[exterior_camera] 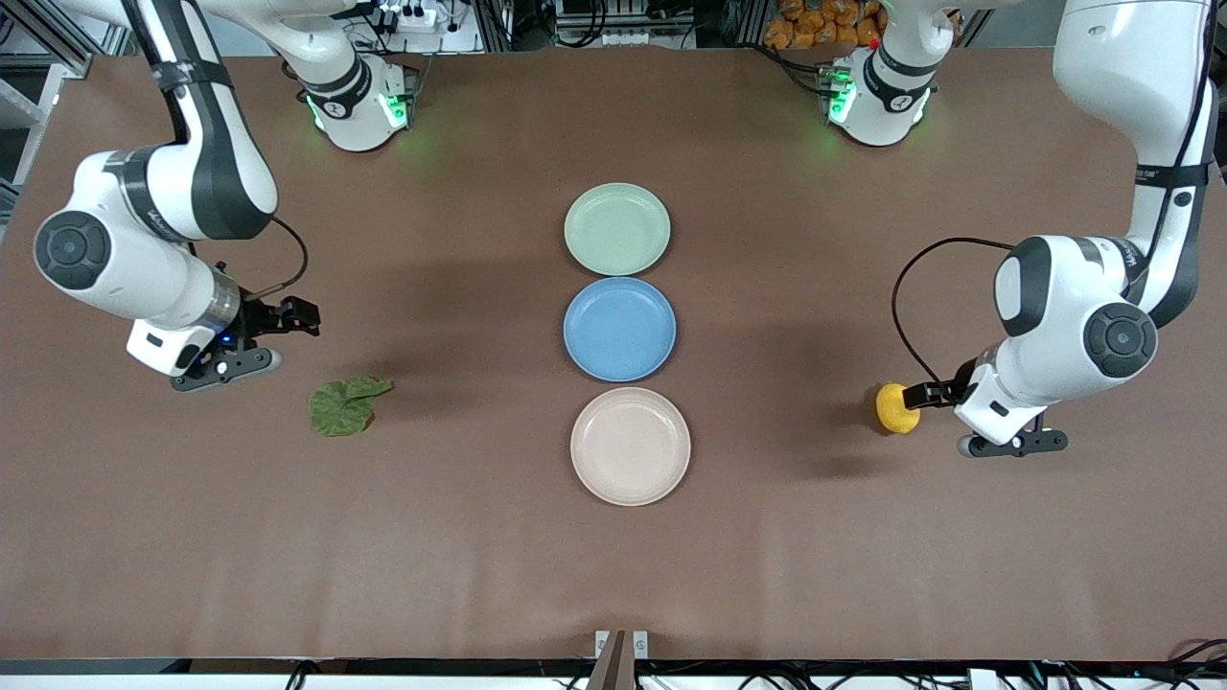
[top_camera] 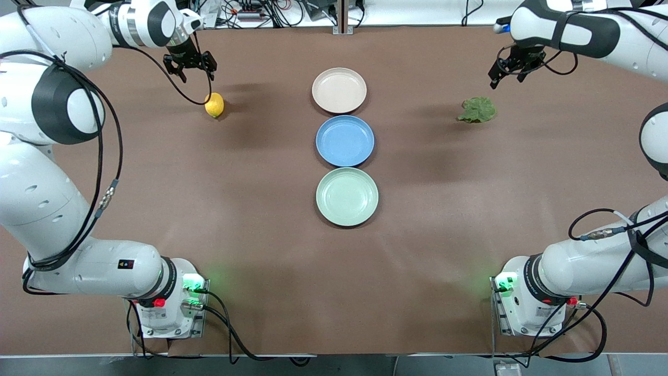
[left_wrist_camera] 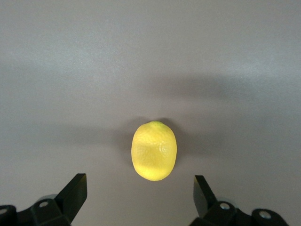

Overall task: Place lemon and lettuce in plates
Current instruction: 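Reach the left gripper to the lemon while the right gripper reaches the lettuce, then close the left gripper on the lemon while the right gripper grasps lettuce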

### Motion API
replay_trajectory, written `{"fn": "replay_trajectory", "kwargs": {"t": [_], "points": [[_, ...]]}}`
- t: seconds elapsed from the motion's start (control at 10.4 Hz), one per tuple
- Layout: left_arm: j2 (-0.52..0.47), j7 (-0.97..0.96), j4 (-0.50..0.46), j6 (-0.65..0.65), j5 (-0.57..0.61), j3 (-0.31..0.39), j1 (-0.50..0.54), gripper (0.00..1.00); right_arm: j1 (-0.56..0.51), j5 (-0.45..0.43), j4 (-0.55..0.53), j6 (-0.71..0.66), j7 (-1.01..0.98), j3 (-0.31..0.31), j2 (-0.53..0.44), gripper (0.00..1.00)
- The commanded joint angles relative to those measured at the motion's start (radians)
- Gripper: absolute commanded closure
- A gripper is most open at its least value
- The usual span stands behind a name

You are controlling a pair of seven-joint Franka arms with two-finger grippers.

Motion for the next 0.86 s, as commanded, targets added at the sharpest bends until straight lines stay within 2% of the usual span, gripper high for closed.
{"fn": "replay_trajectory", "kwargs": {"t": [0.0, 0.19, 0.48, 0.77], "points": [[0.014, 0.022, -0.024, 0.046, -0.005, 0.002, -0.002, 0.00, 0.004, -0.004, -0.027, 0.093, -0.026, 0.002, 0.033, 0.00], [0.032, 0.022, -0.029, 0.061, -0.005, 0.002, -0.002, 0.00, -0.001, -0.004, -0.030, 0.153, -0.076, 0.002, 0.083, 0.00], [0.066, 0.022, -0.033, 0.089, -0.005, 0.002, -0.018, 0.00, -0.001, -0.004, -0.135, 0.393, -0.085, 0.002, 0.140, 0.00], [0.087, 0.022, -0.049, 0.130, -0.005, 0.002, -0.016, 0.00, 0.004, -0.004, -0.139, 0.492, -0.107, 0.002, 0.223, 0.00]]}}
